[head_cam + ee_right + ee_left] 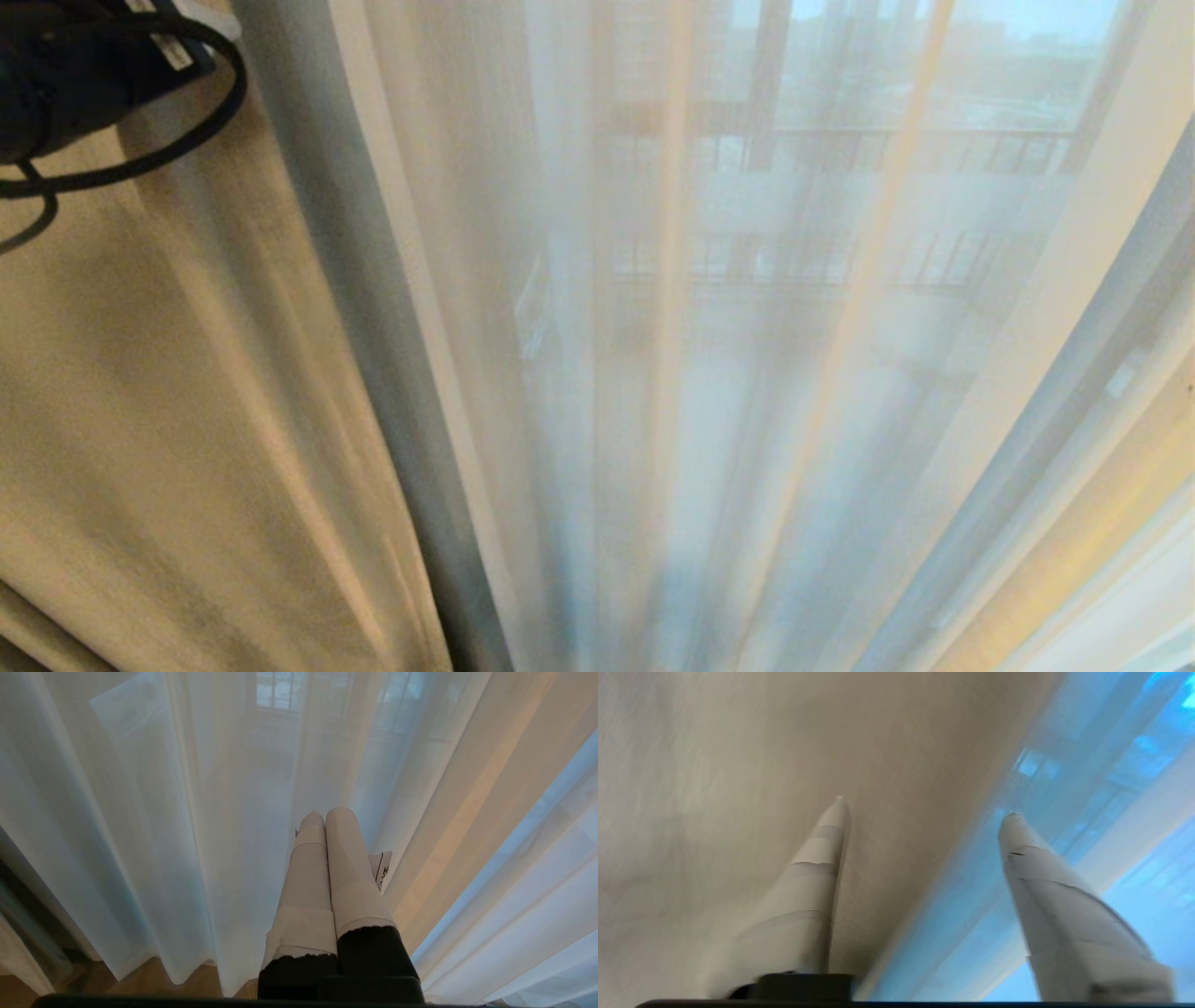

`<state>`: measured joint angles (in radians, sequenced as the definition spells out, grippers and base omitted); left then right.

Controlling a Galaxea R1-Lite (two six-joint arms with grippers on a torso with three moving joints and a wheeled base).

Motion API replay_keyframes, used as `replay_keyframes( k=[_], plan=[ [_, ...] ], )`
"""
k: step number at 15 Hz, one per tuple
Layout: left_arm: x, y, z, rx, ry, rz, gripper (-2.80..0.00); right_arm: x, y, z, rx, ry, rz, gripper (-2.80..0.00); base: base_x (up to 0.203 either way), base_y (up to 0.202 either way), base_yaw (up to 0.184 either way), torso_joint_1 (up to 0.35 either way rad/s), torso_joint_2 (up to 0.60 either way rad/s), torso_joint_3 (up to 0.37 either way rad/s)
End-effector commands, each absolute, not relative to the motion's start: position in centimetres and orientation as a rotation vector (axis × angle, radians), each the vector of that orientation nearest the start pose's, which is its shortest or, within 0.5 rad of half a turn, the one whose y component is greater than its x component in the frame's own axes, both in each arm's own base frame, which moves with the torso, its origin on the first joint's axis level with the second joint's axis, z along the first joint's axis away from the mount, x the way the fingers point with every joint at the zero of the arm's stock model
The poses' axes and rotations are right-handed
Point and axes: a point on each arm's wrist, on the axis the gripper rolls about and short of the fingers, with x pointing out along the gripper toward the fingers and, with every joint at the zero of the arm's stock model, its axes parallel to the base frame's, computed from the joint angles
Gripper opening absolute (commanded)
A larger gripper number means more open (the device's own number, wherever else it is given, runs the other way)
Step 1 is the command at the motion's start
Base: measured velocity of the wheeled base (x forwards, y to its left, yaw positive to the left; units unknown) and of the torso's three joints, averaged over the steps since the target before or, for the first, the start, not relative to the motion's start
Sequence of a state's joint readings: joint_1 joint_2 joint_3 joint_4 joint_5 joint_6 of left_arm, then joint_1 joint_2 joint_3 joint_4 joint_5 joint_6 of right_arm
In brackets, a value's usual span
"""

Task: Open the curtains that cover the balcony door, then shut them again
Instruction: Close the outer curtains on both sides

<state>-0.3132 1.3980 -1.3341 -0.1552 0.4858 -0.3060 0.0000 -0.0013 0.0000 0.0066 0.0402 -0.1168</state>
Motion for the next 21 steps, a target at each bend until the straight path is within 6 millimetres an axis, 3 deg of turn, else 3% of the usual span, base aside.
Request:
replay_keyframes(
  k=[1, 7, 11, 18, 19, 21],
  plan=[
    [20.1, -5.2, 36.3, -0.338, -0.106, 0.170, 0.00, -2.3, 0.1, 7.5, -0.118, 0.004, 0.042, -2.80, 0.000, 0.000, 0.000, 0.000, 0.00, 0.000],
    [16.2, -3.7, 33.8, -0.317, -0.073, 0.194, 0.00, -2.3, 0.1, 7.5, -0.118, 0.004, 0.042, -2.80, 0.000, 0.000, 0.000, 0.000, 0.00, 0.000],
    [11.0, -2.0, 29.6, -0.285, -0.038, 0.210, 0.00, -2.3, 0.1, 7.5, -0.118, 0.005, 0.040, -2.80, 0.000, 0.000, 0.000, 0.000, 0.00, 0.000],
    [4.9, 0.3, 22.5, -0.219, 0.029, 0.279, 0.00, -2.3, 0.1, 7.5, -0.118, 0.004, 0.040, -2.80, 0.000, 0.000, 0.000, 0.000, 0.00, 0.000],
    [4.1, 0.4, 22.0, -0.212, 0.023, 0.272, -2.80, -2.3, 0.1, 7.5, -0.118, 0.004, 0.040, -2.80, 0.000, 0.000, 0.000, 0.000, 0.00, 0.000],
    [2.7, 0.5, 20.9, -0.181, 0.030, 0.240, -2.80, -2.3, 0.1, 7.5, -0.118, 0.004, 0.042, -2.80, 0.000, 0.000, 0.000, 0.000, 0.00, 0.000]
  ],
)
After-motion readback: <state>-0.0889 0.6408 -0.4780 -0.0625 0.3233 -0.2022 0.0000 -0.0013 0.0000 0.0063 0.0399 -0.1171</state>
